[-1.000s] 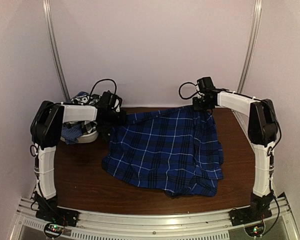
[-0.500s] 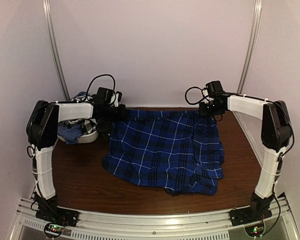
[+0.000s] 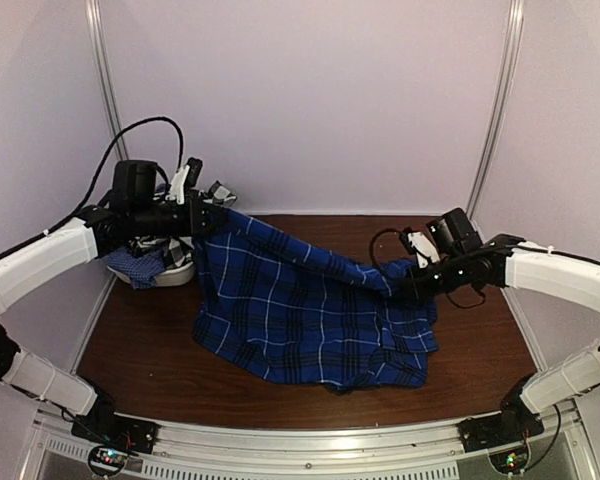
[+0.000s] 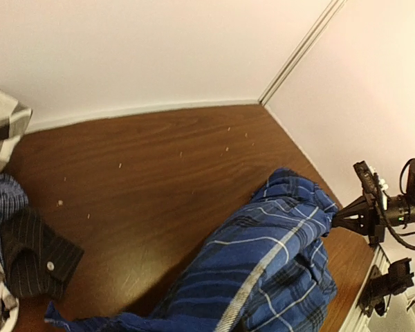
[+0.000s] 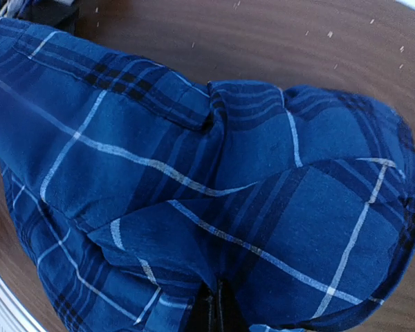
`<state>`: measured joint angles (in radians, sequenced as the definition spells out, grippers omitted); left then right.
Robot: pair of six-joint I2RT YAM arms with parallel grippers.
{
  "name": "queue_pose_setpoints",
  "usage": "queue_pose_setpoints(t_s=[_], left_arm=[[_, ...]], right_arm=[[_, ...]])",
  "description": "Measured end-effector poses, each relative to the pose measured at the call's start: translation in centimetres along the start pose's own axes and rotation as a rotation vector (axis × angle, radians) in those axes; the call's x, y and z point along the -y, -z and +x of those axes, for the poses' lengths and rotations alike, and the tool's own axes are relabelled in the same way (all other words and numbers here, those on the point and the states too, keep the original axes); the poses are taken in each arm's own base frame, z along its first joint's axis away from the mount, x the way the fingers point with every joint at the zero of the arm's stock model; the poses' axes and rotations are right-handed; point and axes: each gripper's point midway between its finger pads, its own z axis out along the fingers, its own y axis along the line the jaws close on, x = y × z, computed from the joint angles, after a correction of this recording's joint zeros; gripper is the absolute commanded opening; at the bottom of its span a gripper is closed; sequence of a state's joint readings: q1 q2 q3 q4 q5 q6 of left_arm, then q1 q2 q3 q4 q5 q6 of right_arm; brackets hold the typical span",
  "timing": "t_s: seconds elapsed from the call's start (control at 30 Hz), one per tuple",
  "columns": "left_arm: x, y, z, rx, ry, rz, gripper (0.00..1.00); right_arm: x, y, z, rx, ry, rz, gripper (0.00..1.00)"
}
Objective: Fold and stack the long sleeve shirts
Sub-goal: Pick up the crumpled shirt from the center of the board.
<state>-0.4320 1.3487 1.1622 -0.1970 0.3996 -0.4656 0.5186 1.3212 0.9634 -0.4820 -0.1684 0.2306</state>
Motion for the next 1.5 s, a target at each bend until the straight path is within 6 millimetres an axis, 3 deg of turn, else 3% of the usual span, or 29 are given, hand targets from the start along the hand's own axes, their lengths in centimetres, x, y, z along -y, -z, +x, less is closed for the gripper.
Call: queue_pose_setpoints(t_s=[0.1, 0.17, 0.23, 0.33, 0.53, 0.73, 0.9, 1.17, 1.5], left_arm=[[-1.5, -0.1, 4.2, -0.098, 0.031, -0.034, 0.00], [-2.6, -0.3, 7.2, -0.171, 0.059, -0.059, 0.00], [-3.5, -0.3, 10.0, -0.241, 0.087, -0.080, 0.00], [-3.6, -0.5, 11.1, -0.273, 0.098, -0.083, 0.00], [-3.6, -1.8, 10.4, -0.284, 0.102, -0.071, 0.00], [-2.8, -3.6, 6.4, -0.251, 0.086, -0.044, 0.00], [-2.4, -4.8, 4.0, -0.241, 0.072, -0.033, 0.00], [-2.4, -4.4, 3.1, -0.258, 0.075, -0.030, 0.00], [-2.5, -5.0, 2.3, -0.271, 0.080, -0.014, 0.00]], right_arm=[[-1.3, -0.8, 4.2, -0.102, 0.018, -0.026, 0.01], [-1.5, -1.1, 5.8, -0.140, 0.023, -0.029, 0.06], [-1.8, -1.2, 6.7, -0.168, 0.035, -0.031, 0.13], [-2.4, -1.1, 6.7, -0.168, 0.059, -0.041, 0.23], [-5.3, -0.3, 5.5, -0.127, 0.173, -0.071, 0.46], [-6.7, 0.6, 5.5, -0.085, 0.295, -0.038, 0.74], [-6.6, 1.0, 5.8, -0.068, 0.364, 0.034, 0.83], [-4.3, 1.0, 5.9, -0.081, 0.462, 0.186, 0.88], [-3.1, -1.9, 6.9, -0.166, 0.582, 0.323, 0.89]])
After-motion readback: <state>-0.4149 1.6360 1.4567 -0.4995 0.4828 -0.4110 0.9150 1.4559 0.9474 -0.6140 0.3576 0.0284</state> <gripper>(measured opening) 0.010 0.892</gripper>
